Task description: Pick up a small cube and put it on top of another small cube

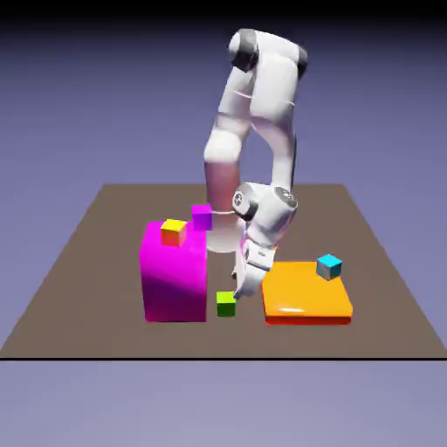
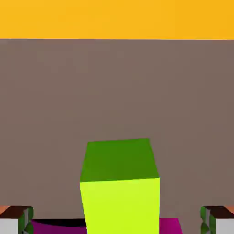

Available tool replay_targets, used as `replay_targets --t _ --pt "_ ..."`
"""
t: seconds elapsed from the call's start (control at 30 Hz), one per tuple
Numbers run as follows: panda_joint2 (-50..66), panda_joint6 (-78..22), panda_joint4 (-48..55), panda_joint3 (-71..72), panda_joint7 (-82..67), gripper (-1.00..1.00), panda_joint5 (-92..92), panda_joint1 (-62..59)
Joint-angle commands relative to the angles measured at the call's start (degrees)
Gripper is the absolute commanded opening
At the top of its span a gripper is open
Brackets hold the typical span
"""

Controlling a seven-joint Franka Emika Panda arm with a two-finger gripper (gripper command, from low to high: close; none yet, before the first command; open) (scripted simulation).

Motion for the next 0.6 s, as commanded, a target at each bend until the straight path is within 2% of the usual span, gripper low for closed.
replay_targets --t 0.0,0.33,0.37,0.57 --pt "1.11 1.22 0.19 2.00 -0.25 0.00 0.56 -2.07" --pt "11.59 12.70 1.93 20.90 -2.61 0.00 5.85 -21.63" --pt "11.59 12.71 1.93 20.90 -2.61 -1.00 5.85 -21.63" --pt "6.03 6.61 1.00 10.88 -1.36 -1.00 3.04 -11.26"
